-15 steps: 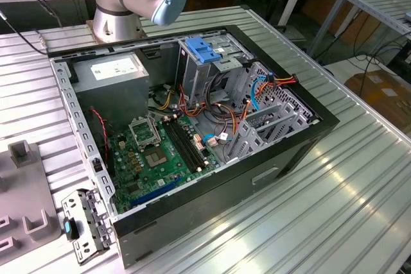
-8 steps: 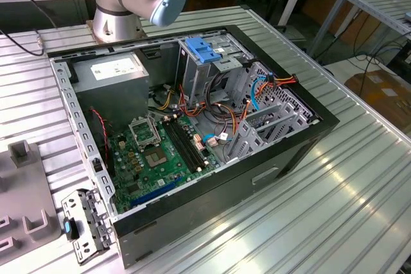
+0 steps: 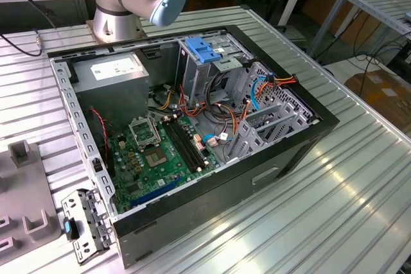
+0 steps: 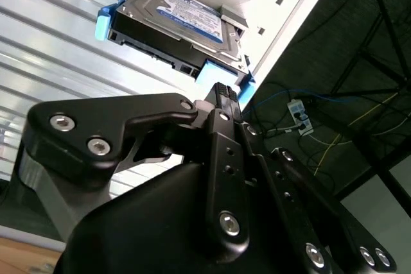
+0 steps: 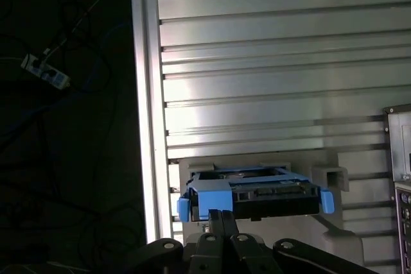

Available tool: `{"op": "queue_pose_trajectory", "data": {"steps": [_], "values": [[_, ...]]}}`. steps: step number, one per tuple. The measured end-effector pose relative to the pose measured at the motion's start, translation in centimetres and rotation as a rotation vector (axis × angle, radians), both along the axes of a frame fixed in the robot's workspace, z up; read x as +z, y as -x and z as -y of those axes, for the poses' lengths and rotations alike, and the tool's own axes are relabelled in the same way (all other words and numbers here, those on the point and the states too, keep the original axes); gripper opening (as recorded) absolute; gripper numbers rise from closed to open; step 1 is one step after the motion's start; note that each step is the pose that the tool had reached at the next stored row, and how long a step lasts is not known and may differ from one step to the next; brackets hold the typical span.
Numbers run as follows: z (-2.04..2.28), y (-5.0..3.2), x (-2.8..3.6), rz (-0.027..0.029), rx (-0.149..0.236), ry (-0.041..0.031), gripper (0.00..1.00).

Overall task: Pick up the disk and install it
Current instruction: 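Pick up the disk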

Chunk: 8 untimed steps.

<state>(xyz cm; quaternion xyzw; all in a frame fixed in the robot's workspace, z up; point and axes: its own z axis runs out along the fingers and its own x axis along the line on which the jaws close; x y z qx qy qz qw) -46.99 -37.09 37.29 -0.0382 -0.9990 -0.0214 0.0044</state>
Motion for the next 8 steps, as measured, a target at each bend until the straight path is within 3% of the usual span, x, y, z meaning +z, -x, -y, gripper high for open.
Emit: {"op": "queue_pose_trajectory", "data": {"steps": [8], "values": [[0.0, 0.04, 0.01, -0.0001, 0.006, 0.0, 0.11]]}}
